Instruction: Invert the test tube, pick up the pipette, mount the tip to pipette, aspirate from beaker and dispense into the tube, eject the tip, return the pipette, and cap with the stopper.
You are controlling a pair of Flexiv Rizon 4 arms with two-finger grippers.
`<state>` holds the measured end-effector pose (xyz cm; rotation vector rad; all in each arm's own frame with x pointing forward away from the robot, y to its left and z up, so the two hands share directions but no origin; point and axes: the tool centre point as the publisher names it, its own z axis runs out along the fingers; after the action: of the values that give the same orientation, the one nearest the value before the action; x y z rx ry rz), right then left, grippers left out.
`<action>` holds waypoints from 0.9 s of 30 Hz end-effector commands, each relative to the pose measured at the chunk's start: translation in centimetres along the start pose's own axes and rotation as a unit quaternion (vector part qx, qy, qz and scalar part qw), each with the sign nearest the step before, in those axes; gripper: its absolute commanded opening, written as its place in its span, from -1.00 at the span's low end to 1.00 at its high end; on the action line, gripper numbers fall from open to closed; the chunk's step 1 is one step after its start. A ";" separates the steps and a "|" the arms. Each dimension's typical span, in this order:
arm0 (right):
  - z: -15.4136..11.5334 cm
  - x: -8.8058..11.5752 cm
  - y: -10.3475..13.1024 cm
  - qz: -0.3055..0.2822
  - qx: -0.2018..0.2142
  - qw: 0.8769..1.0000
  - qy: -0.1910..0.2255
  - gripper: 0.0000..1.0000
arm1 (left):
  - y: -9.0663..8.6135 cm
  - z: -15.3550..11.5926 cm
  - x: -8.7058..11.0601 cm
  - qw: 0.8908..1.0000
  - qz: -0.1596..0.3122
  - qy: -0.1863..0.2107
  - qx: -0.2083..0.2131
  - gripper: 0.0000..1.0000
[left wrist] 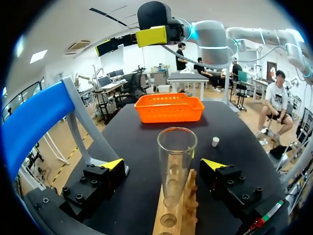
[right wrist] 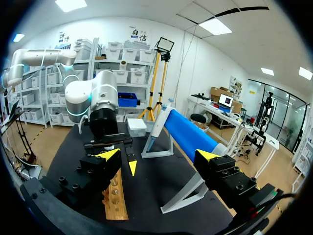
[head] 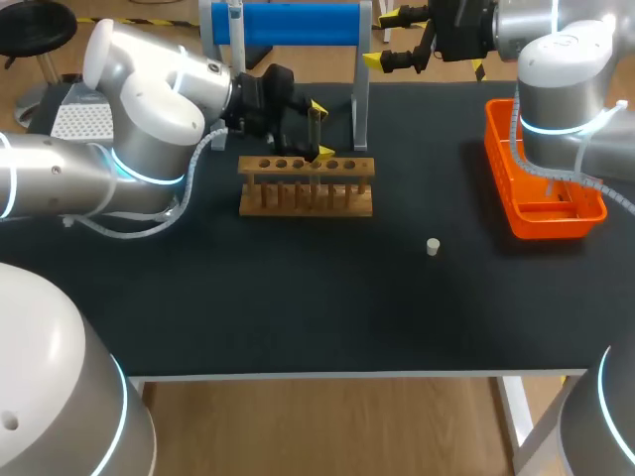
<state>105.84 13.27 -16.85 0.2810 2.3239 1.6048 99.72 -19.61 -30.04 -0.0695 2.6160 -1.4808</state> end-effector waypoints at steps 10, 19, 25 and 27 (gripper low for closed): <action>0.0 -0.1 0.0 0.000 0.001 1.000 0.001 1.00 | 0.0 0.1 0.0 1.000 0.000 0.000 0.000 1.00; -6.3 2.1 0.0 -0.019 0.015 1.000 -0.009 1.00 | 0.0 0.1 0.0 1.000 0.000 0.000 0.000 1.00; -12.2 5.3 -0.8 -0.021 0.022 0.999 -0.018 1.00 | 0.0 0.1 0.0 1.000 0.000 0.000 0.000 1.00; -13.9 6.5 -1.6 -0.018 0.028 0.999 -0.022 1.00 | 0.0 0.1 0.0 1.000 0.000 0.000 0.000 1.00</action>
<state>100.16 7.52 -15.94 0.2673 2.3420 1.5178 99.71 -19.60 -30.03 -0.0696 2.6159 -1.4810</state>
